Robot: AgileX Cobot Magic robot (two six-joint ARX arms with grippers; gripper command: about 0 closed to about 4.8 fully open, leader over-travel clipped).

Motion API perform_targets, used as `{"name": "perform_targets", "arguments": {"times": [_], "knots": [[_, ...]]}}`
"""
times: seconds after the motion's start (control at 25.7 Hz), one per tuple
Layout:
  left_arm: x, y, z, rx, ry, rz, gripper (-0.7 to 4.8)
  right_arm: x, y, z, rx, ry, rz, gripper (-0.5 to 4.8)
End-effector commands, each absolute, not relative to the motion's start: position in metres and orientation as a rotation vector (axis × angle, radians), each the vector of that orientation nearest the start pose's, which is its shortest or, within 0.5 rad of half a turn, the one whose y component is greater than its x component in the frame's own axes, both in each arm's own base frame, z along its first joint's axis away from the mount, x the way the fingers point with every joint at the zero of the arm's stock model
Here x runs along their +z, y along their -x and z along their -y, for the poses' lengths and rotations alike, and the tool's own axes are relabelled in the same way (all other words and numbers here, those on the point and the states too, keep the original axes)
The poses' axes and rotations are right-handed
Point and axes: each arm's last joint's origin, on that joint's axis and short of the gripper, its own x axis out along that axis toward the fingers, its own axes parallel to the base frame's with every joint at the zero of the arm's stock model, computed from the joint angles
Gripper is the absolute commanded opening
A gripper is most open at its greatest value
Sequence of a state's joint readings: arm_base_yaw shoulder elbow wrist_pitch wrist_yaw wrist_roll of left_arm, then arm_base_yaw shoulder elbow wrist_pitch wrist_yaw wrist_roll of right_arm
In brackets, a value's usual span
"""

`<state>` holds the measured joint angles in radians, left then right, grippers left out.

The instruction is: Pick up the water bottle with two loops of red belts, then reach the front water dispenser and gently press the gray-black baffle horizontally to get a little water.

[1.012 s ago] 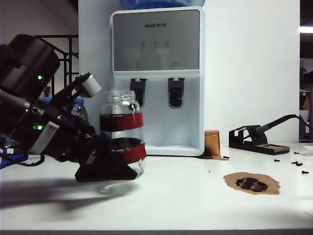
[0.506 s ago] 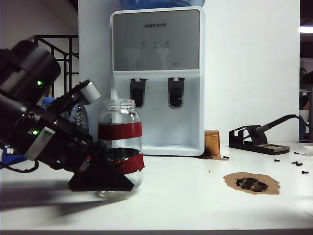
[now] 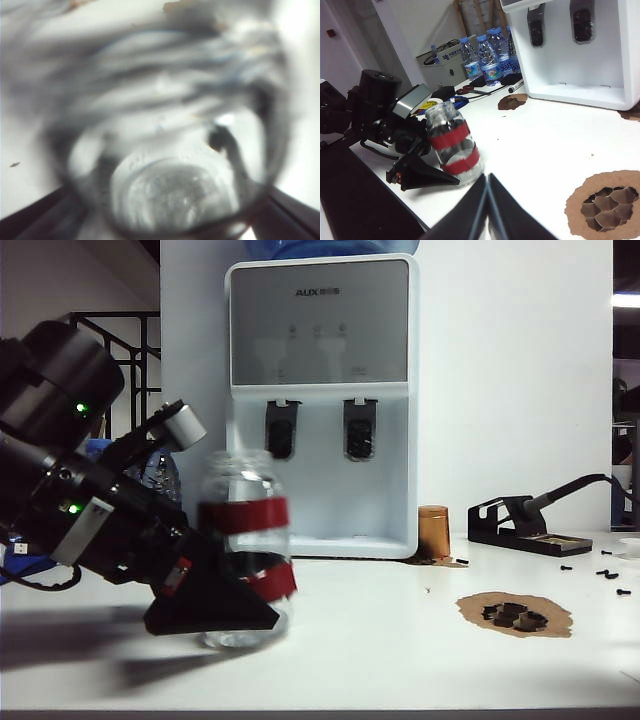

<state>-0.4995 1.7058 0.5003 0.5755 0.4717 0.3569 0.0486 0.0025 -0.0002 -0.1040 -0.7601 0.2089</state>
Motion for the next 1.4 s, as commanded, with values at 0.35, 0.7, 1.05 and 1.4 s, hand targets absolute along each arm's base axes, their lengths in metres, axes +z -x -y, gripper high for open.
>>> {"name": "perform_targets", "arguments": {"times": [0.35, 0.7, 1.05, 1.4], "knots": [[0.099, -0.232, 0.138, -1.098, -0.328, -0.540, 4.78, 0.153, -0.088, -0.024, 0.802, -0.231, -0.182, -0.03], [0.091, -0.234, 0.116, -1.106, -0.328, -0.629, 4.79, 0.153, -0.088, -0.025, 0.827, -0.235, -0.186, -0.03], [0.123, -0.278, 0.027, -0.524, -0.443, -0.379, 0.11, 0.153, -0.088, -0.025, 0.825, -0.235, -0.186, -0.03], [0.221, -0.274, -0.020, 0.138, -0.243, 0.176, -0.05, 0.153, -0.088, -0.025, 0.827, -0.235, -0.186, -0.03]]}}
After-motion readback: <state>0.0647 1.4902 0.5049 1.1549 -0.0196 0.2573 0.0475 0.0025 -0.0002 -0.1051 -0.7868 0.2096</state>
